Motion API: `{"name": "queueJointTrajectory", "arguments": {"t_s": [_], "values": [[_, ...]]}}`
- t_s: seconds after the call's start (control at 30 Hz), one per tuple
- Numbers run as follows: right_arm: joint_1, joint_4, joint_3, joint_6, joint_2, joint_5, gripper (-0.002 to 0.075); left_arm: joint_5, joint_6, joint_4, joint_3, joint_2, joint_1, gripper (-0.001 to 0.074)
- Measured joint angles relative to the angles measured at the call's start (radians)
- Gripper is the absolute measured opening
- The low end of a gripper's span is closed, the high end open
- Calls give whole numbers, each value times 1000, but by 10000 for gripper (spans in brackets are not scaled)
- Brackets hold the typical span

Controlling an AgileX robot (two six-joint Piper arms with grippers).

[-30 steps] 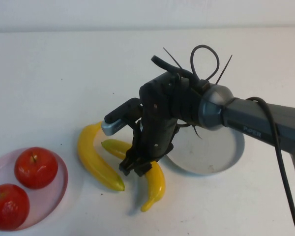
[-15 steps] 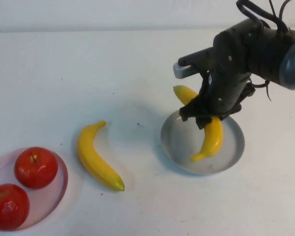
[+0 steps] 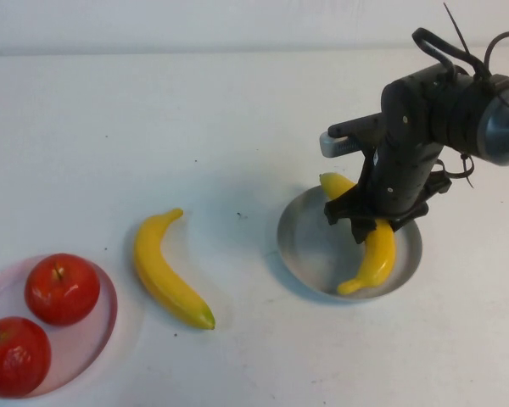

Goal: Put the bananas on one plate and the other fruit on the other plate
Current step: Put another type of fruit in the right plate

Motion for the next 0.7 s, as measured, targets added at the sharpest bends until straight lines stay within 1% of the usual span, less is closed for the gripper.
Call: {"name": "queueJointTrajectory", "arguments": {"t_s": [0.1, 0.17, 0.27, 0.33, 0.4, 0.47, 0.6, 0.7], "values": [[0, -4, -4, 0, 0, 0, 377, 0, 0, 0, 0, 0, 0, 1], [0, -7, -16, 0, 0, 2, 391, 0, 0, 0, 0, 0, 0, 1], [12, -11, -55, 0, -6, 25, 398, 0, 0, 0, 0, 0, 0, 1], [35, -14, -86, -2, -15, 36, 399, 0, 0, 0, 0, 0, 0, 1], [68, -8, -122, -41, -20, 48, 400, 0, 0, 0, 0, 0, 0, 1], [110, 23, -154, -121, -22, 47, 400, 0, 0, 0, 0, 0, 0, 1], [216, 167, -202, -419, -16, 18, 400, 0, 0, 0, 0, 0, 0, 1], [278, 274, -223, -576, 5, 3, 400, 0, 0, 0, 0, 0, 0, 1]]}}
